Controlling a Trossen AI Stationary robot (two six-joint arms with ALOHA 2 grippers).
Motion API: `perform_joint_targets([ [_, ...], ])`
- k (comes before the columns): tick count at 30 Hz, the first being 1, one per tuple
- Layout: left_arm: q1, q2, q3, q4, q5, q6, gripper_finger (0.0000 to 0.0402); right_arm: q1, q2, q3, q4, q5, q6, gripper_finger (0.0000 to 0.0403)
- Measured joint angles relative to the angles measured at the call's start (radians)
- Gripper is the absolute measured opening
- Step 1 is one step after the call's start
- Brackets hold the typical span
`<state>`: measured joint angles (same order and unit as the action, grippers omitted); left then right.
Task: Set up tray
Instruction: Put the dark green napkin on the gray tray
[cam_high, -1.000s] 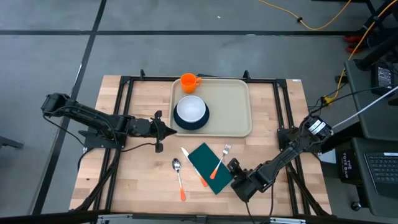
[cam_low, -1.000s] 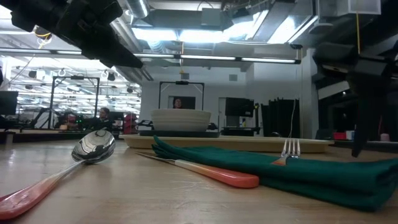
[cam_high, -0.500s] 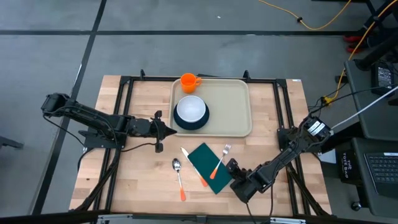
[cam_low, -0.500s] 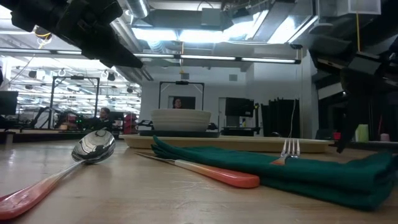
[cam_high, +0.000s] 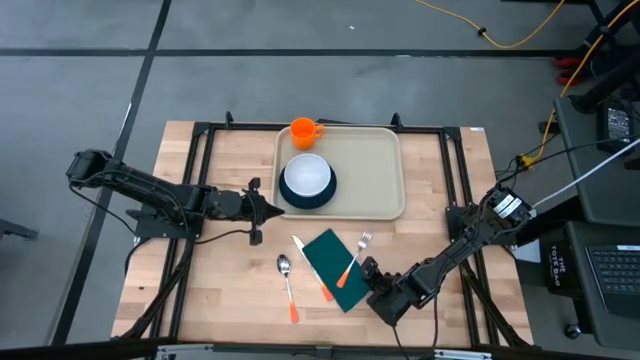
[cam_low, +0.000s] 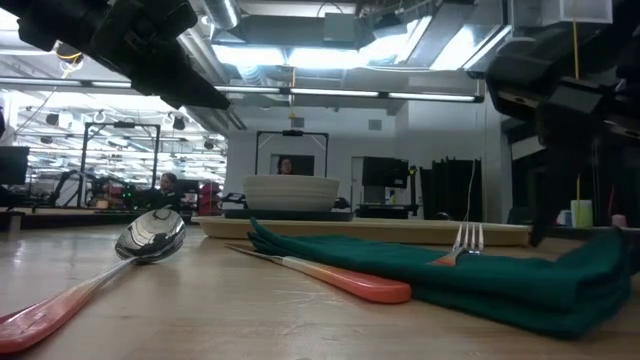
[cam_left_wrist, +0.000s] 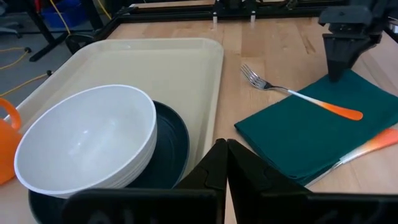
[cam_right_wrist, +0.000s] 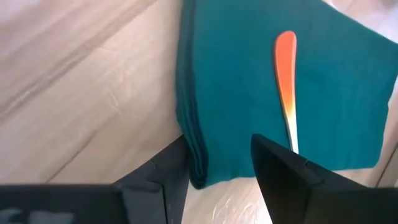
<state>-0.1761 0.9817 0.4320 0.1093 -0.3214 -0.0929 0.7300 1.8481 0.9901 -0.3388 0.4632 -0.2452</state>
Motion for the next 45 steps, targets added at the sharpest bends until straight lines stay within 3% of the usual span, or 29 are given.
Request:
perform_joint_targets([
  [10, 0.000, 0.000, 0.000, 0.000, 0.000, 0.001, 0.0001, 0.001, -0.001, 0.002, 0.038, -0.061, 0.000, 0.0173],
  [14, 0.000, 0.000, 0.000, 0.000, 0.000, 0.001, 0.0005, 0.000, 0.012, 0.003, 0.039, 0.000, 0.001, 0.0173],
  [24, 0.000, 0.000, 0.000, 0.000, 0.000, 0.001, 0.0002, -0.006, 0.025, 0.003, 0.105, 0.017, -0.030, 0.0173],
  [31, 0.000, 0.000, 0.000, 0.000, 0.000, 0.001, 0.0004, -0.007, 0.025, 0.003, 0.110, 0.091, -0.028, 0.0170],
  [40, 0.000, 0.000, 0.000, 0.000, 0.000, 0.001, 0.0005, -0.029, 0.025, 0.003, 0.111, 0.012, -0.022, 0.0108],
  [45, 0.000, 0.000, 0.000, 0.000, 0.000, 0.001, 0.0003, -0.043, 0.025, 0.003, 0.111, 0.003, 0.061, 0.0041],
])
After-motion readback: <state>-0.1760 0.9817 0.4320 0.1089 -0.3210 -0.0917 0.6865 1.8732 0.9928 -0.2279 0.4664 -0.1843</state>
